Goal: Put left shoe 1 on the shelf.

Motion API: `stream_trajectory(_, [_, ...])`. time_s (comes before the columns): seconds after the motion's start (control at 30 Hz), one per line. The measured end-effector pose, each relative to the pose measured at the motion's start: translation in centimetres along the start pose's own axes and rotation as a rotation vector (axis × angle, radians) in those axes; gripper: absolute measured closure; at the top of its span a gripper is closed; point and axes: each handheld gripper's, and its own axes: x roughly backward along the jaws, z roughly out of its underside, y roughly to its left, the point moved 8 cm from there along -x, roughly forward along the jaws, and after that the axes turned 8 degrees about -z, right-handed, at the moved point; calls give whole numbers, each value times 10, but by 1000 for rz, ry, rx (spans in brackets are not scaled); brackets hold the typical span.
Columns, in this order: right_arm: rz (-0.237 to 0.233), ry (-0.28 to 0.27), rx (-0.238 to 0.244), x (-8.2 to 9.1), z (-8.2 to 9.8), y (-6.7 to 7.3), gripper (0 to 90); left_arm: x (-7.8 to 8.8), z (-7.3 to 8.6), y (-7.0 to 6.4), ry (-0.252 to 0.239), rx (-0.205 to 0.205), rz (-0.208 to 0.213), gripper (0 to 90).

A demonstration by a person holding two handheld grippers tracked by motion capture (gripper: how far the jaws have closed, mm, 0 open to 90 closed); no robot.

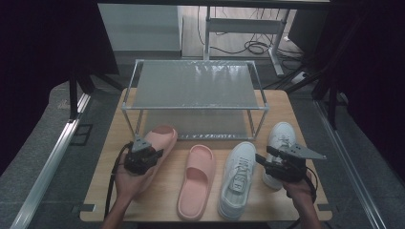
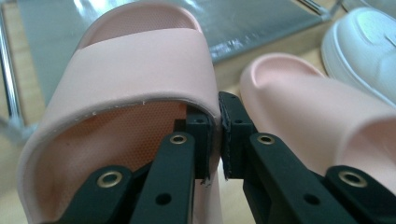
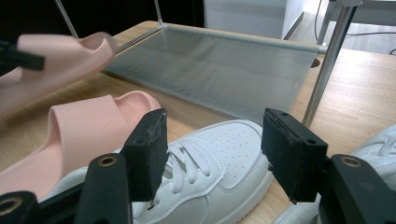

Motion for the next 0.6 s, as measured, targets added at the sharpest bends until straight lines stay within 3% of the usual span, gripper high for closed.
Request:
stream_trajectory(0.27, [1,1,-4,0,1,-2,412,-31,-31,3,-19,-6,-24,841])
stream_trajectory(0.47, [-4,7,-4,-2,2,-1,412,-62,-48,0,-31,-32,-59,839])
stream_trajectory(0.6, [-4,7,-4,-3,2,-1,412,-74,-52,-3,-31,-37,-64,839])
